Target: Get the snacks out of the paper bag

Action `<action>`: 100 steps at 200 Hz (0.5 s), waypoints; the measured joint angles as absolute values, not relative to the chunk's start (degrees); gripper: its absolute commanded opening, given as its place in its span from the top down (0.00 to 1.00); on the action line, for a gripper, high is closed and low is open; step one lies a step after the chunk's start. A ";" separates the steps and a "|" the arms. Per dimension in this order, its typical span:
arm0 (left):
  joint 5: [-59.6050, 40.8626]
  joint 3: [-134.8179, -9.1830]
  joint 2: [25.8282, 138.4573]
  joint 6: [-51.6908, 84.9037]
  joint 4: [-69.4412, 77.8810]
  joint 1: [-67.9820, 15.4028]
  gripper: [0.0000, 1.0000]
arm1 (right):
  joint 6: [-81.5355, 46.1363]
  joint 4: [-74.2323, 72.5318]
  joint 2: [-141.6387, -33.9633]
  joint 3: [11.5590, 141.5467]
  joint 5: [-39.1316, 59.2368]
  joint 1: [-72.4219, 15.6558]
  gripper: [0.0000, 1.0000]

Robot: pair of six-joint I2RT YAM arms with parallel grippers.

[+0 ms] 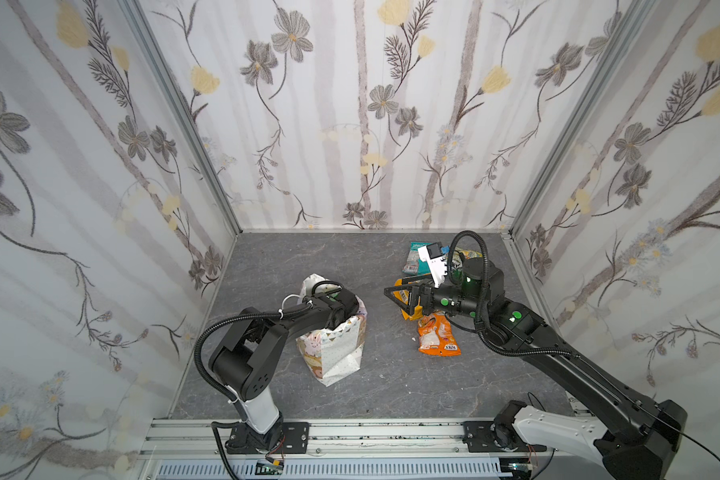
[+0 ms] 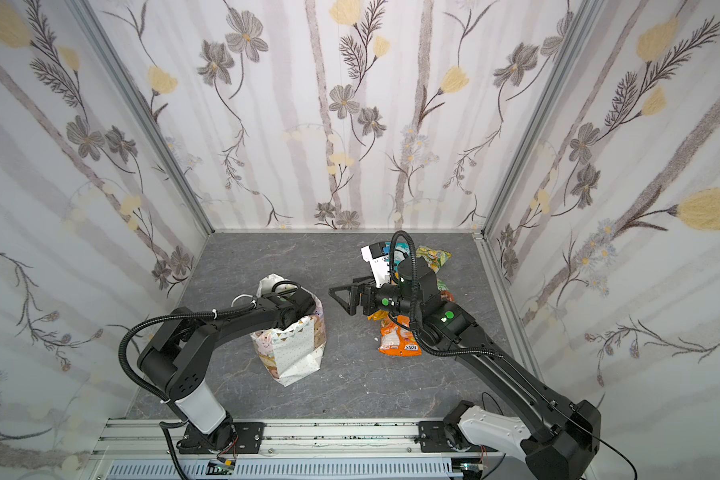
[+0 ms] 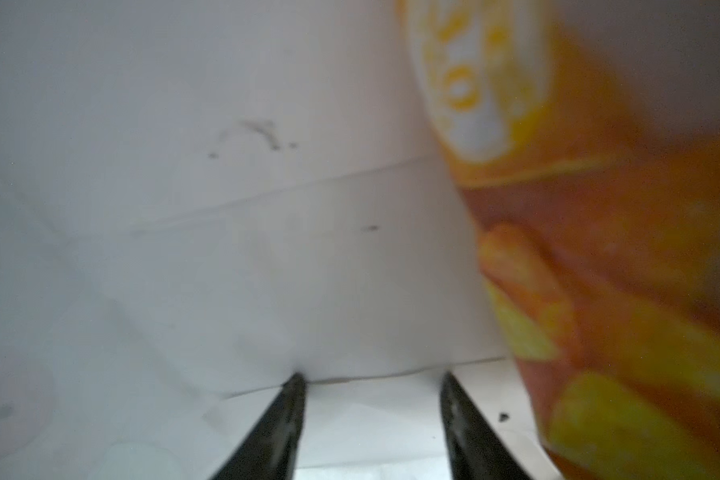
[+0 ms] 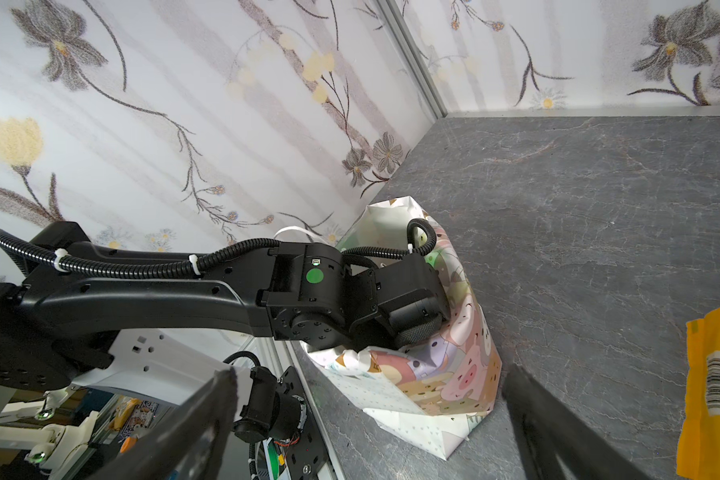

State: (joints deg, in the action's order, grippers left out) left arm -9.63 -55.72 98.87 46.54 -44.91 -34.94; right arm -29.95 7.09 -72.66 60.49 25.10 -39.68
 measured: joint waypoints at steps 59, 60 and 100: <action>-11.62 -54.26 96.64 46.35 -44.56 -33.87 1.00 | -30.63 7.33 -73.19 60.51 24.88 -39.68 0.01; -11.73 -54.24 96.62 46.33 -44.51 -33.82 1.00 | -30.63 7.33 -73.21 60.51 24.88 -39.68 0.01; -13.74 -55.48 94.35 44.29 -43.55 -33.39 1.00 | -32.51 7.49 -75.59 60.51 22.61 -40.40 0.01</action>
